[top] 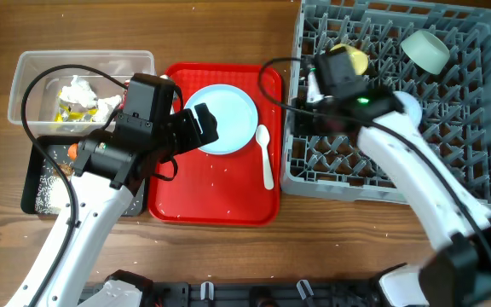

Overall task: Sort waste into correct bins and load items into the dishwasher rack
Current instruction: 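Move the right gripper back to the white spoon on the red tray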

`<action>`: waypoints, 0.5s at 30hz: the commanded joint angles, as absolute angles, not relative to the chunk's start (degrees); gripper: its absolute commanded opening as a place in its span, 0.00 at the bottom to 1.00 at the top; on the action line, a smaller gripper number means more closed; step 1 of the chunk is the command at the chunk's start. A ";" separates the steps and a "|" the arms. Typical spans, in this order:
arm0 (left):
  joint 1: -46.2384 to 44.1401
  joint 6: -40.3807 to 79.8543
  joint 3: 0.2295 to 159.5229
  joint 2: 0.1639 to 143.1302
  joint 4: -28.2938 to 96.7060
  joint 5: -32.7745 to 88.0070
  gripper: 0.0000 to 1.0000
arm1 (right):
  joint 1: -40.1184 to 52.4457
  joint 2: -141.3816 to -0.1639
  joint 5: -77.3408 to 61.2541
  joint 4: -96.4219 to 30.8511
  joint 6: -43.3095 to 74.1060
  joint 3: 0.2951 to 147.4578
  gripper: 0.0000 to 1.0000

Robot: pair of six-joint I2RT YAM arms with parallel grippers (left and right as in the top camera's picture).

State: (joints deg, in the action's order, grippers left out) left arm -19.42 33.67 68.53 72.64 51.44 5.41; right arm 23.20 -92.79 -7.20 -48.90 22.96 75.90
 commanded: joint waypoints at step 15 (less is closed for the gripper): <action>-19.16 32.99 69.12 72.77 51.33 4.84 1.00 | 24.58 -102.59 -2.76 -50.43 25.45 76.09 0.17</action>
State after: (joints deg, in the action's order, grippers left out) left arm -19.42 33.67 68.53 72.64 51.44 5.41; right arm 24.93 -102.10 -4.82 -49.67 25.67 75.92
